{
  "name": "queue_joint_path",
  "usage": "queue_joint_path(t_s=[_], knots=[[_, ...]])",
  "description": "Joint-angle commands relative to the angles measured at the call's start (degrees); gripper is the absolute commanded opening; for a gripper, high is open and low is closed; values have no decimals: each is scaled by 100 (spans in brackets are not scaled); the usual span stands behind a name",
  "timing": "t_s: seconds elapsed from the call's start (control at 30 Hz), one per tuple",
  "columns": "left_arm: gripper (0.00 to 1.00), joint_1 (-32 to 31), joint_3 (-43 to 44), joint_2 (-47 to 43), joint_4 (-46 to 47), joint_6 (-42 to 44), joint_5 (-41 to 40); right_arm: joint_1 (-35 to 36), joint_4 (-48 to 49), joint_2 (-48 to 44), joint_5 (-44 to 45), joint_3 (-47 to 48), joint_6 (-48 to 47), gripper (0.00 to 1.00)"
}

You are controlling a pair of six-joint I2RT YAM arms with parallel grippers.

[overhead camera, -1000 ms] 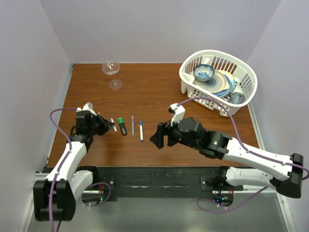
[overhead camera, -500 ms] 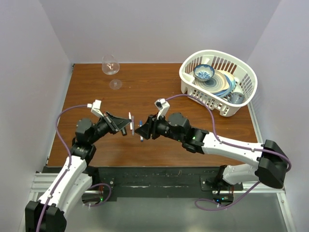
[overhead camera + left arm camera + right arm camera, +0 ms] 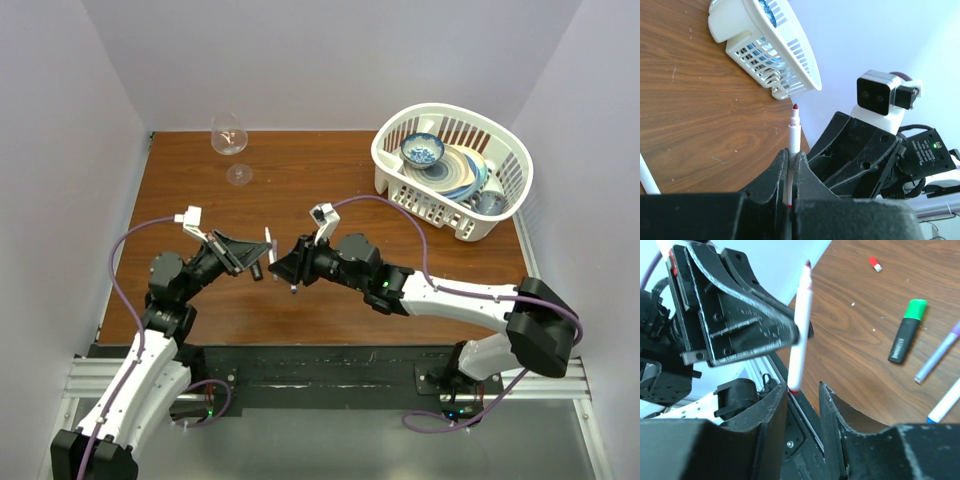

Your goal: Insert the pens into the pen caps

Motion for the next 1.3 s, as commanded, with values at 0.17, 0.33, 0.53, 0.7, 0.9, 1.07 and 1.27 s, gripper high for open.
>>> queue_joint_path(t_s=[0.17, 0.33, 0.53, 0.7, 0.9, 1.07, 1.27], knots=[[0, -56, 26, 68, 176, 32, 410, -2, 561, 134, 4, 286, 18, 33], [0, -47, 26, -11, -35, 225, 348, -2, 544, 90, 74, 251, 9, 32], [0, -47, -26, 67, 113, 252, 444, -2, 455, 98, 75, 304, -44, 23], [10, -47, 18, 59, 105, 331, 480, -2, 411, 81, 31, 260, -106, 0], [46, -47, 509, 190, -534, 726, 244, -2, 350, -182, 180, 58, -141, 0], [58, -47, 1500, 445, -2643, 1246, -1508, -11, -316, -630, 679, -171, -149, 0], [59, -38, 2354, 1086, -4437, 1413, -3901, -11, -1064, -1333, 1190, -364, -395, 0]])
